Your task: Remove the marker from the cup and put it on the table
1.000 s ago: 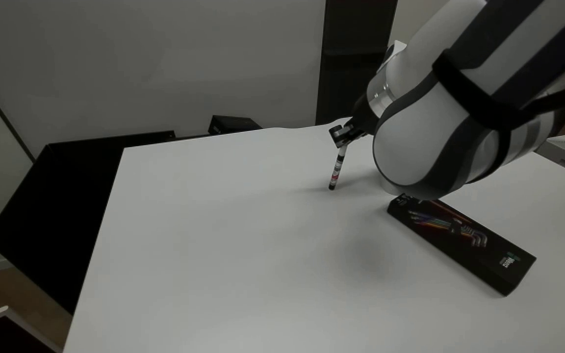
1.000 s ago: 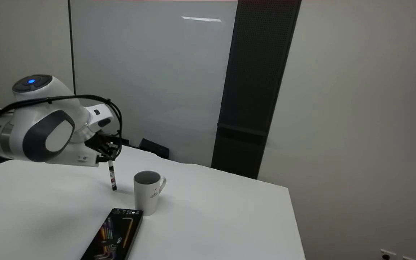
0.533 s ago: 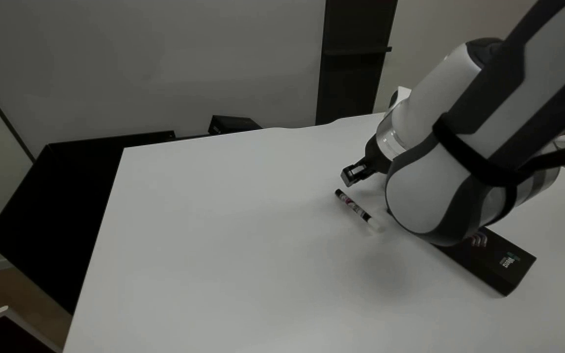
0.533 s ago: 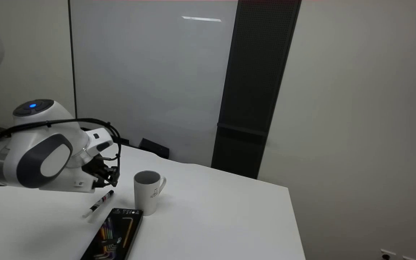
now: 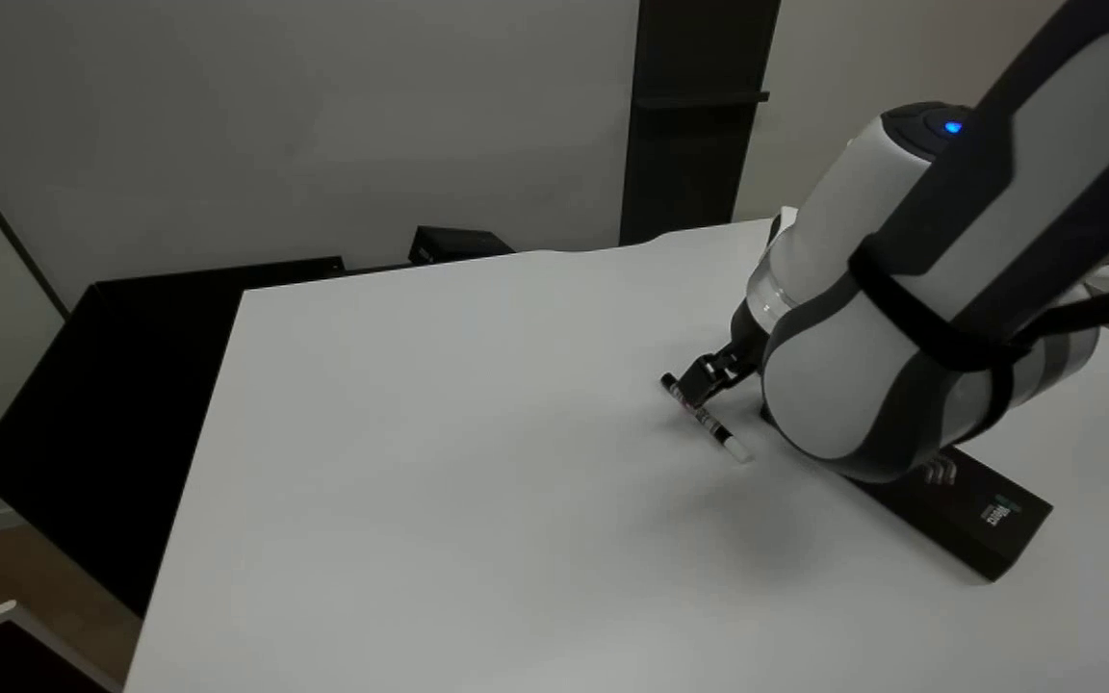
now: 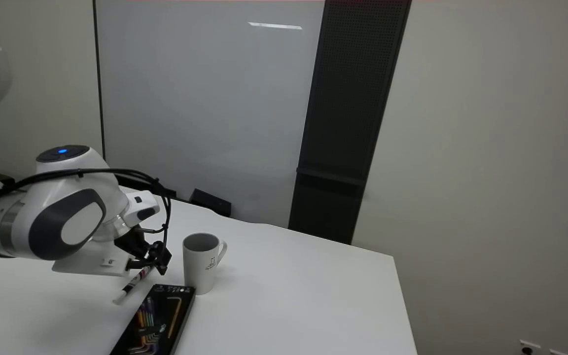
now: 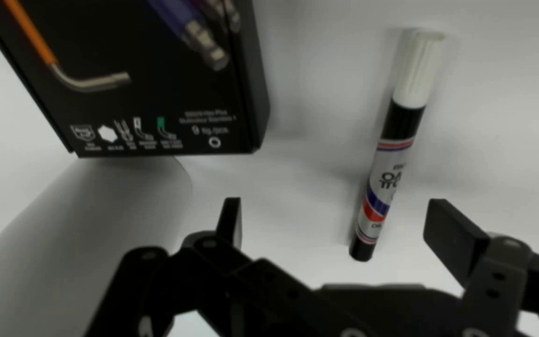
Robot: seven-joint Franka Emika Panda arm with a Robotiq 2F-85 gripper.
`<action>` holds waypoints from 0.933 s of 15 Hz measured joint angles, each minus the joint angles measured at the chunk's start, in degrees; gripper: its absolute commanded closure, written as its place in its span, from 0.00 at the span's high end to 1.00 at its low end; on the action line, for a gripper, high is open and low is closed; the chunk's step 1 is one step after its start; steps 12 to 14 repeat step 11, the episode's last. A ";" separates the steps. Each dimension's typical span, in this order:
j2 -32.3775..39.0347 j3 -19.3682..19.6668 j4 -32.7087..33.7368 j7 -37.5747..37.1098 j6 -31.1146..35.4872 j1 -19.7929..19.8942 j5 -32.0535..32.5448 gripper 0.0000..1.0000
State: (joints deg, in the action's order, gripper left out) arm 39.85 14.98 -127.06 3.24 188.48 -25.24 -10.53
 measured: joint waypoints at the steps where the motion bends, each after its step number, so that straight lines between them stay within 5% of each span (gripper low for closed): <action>1: -0.95 0.38 0.28 -0.31 -4.51 -0.05 0.14 1.00; 8: -11.61 0.12 3.38 -8.08 -30.93 1.96 9.03 1.00; 14: -12.74 -2.31 3.32 -8.59 -31.61 4.70 11.67 1.00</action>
